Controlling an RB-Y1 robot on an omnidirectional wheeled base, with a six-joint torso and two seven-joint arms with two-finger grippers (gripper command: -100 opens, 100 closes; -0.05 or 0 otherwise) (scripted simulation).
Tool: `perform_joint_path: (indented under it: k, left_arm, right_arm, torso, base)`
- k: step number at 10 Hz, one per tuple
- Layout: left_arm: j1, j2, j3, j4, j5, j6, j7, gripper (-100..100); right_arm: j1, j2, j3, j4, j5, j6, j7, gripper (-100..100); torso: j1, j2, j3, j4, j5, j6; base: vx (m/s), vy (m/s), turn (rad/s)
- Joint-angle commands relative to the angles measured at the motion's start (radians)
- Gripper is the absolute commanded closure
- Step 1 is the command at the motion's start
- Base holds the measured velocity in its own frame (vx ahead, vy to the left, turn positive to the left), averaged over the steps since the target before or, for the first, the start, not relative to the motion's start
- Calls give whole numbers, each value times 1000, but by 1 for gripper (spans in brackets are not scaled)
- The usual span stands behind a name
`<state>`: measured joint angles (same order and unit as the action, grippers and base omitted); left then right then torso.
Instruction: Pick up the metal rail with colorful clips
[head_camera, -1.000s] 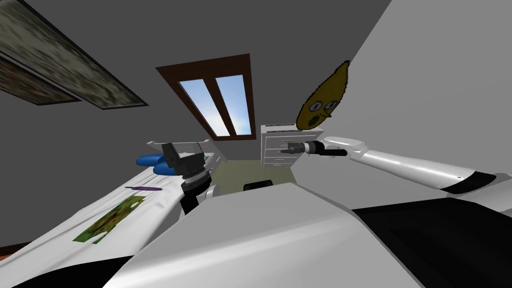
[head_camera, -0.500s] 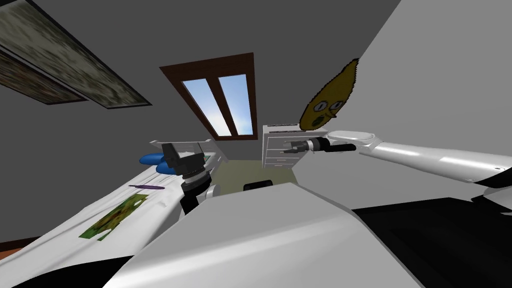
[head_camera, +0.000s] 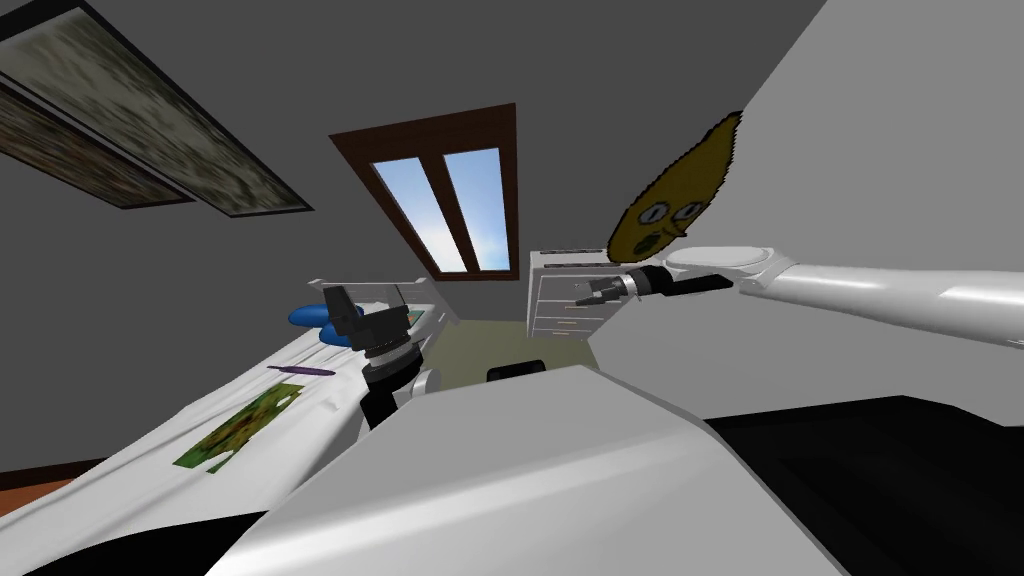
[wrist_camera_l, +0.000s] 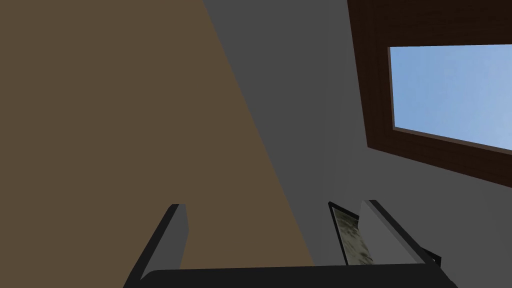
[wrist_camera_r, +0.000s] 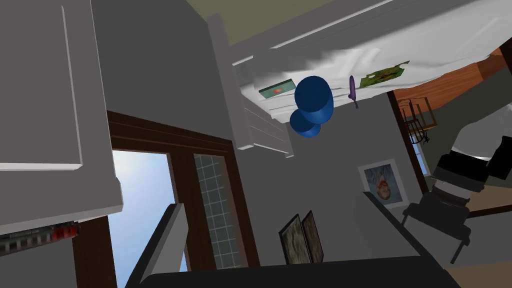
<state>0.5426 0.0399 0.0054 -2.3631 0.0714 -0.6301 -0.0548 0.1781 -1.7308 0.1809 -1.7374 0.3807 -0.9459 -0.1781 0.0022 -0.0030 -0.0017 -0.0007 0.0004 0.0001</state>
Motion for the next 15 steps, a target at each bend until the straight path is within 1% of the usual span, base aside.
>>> perform_joint_path:
  k: [1,2,3,4,5,6,7,8,9,11,12,13,14,15]
  left_arm:
    - [0,0,0,0,0,0,0,0]
    - [0,0,0,0,0,0,0,0]
    - [0,0,0,0,0,0,0,0]
    - [0,0,0,0,0,0,0,0]
    - [0,0,0,0,0,0,0,0]
    - [0,0,0,0,0,0,0,0]
    - [0,0,0,0,0,0,0,0]
    - [0,0,0,0,0,0,0,0]
    - [0,0,0,0,0,0,0,0]
    - [0,0,0,0,0,0,0,0]
    - [0,0,0,0,0,0,0,0]
    - [0,0,0,0,0,0,0,0]
    - [0,0,0,0,0,0,0,0]
    - [0,0,0,0,0,0,0,0]
  right_arm:
    - [12,-50,-5,21,26,-16,6,-100]
    - [12,-87,-5,21,26,-16,6,-100]
    - [12,-96,-5,21,26,-16,6,-100]
    - [18,-133,-7,42,51,-31,9,-100]
    - [18,-157,-7,42,51,-31,9,-100]
    - [18,-161,-7,42,51,-31,9,-100]
    - [27,-200,-9,61,76,-45,12,-100]
    - [27,-222,-9,61,76,-45,12,-100]
    - [38,-252,-11,78,101,-58,16,-100]
    - [38,-278,-11,78,101,-58,16,-100]
    - [51,-316,-14,93,126,-70,19,-100]
    - [51,-330,-14,93,126,-70,19,-100]
    - [65,-374,-16,107,151,-81,24,-100]
    - [81,-407,-18,119,175,-91,28,-100]
  torso:
    - [0,0,0,0,0,0]
    - [1,-1,-1,0,0,0]
    - [0,-1,-1,0,0,0]
    - [-1,0,0,0,0,0]
    - [0,-1,0,0,0,0]
    - [-1,-1,-1,0,0,0]
    - [-2,1,0,0,-1,0]
    - [-1,0,0,0,0,0]
    - [0,-1,-1,0,0,0]
    - [-1,-2,-1,-1,0,0]
    - [-2,-1,0,0,-1,0]
    - [-1,-2,-1,0,-1,0]
    - [-1,-2,-1,-1,0,0]
    - [-1,-2,-2,-1,0,0]
  base:
    - [61,46,101]
    - [57,34,33]
    - [28,15,-11]
    - [54,29,86]
    - [58,23,49]
    - [27,8,-8]
    - [54,25,82]
    - [59,26,48]
    - [73,33,101]
    - [61,8,13]
    - [74,13,82]
    - [71,11,50]
    - [81,17,83]
    - [135,-2,129]
